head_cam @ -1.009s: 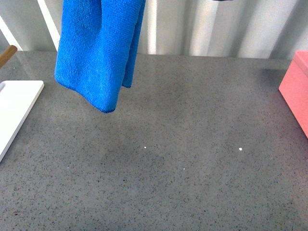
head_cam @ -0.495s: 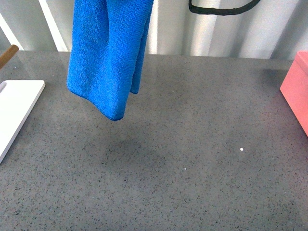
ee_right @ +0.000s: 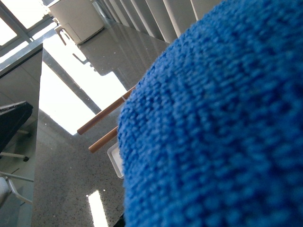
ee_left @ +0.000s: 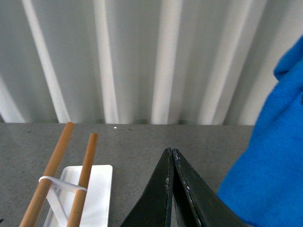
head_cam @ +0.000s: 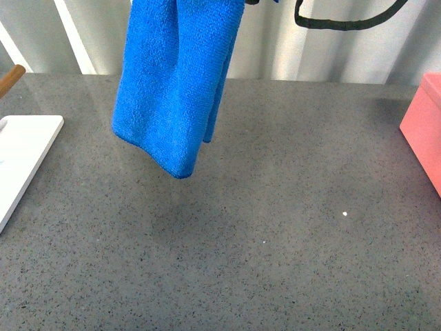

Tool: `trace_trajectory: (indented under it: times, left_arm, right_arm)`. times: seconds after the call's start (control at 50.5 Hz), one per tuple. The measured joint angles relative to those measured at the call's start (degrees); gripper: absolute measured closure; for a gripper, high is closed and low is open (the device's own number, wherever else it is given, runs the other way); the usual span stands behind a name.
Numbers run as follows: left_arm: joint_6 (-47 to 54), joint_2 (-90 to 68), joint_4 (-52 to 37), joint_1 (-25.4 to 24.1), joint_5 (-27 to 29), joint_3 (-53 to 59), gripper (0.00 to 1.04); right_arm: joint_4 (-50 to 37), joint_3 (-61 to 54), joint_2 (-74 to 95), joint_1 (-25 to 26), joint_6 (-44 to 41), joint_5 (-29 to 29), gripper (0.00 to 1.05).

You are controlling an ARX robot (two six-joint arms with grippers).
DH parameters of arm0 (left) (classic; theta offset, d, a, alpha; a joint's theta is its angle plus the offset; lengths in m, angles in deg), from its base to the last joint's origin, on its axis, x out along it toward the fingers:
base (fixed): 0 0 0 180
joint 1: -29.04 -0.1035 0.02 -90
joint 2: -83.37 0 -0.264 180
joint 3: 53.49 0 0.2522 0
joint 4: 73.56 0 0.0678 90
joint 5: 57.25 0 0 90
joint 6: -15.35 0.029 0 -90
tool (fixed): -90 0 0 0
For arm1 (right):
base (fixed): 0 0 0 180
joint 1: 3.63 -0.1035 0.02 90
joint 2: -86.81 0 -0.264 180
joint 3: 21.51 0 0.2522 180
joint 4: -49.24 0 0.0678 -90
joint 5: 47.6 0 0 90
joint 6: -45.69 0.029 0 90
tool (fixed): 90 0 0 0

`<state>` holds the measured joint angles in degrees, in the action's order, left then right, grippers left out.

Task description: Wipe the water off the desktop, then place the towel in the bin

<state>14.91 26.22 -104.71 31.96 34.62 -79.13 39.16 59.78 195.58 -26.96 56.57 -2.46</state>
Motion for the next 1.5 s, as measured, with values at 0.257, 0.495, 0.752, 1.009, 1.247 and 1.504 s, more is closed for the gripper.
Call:
trace_trajectory:
  times: [0.257, 0.495, 0.752, 1.009, 1.247, 1.504]
  left_arm:
    - [0.02, 8.87, 3.69, -2.80, -1.68, 5.35, 1.01]
    - [0.02, 18.14, 9.68, -2.80, -1.84, 8.59, 1.01]
    - [0.04, 23.58, 12.09, -2.80, -1.86, 10.58, 1.01]
    - [0.04, 32.44, 20.26, -2.80, -1.86, 10.60, 1.01]
    - [0.04, 37.79, 25.38, -2.80, -1.86, 10.60, 1.01]
    - [0.04, 42.71, 30.25, -2.80, -1.86, 10.60, 1.01]
  right_arm:
    - [0.72, 0.00, -1.31, 0.11, -0.39, -0.20, 0.97]
    - [2.08, 0.00, -1.64, 0.09, -1.14, 0.39, 0.97]
    - [3.02, 0.00, -1.73, -0.04, -2.12, 0.92, 0.97]
    - [3.37, 0.00, -1.86, -0.11, -2.51, 1.09, 0.97]
    - [3.50, 0.00, -2.12, -0.17, -2.73, 1.51, 0.97]
    - [3.56, 0.00, -2.71, -0.24, -2.99, 1.79, 0.97]
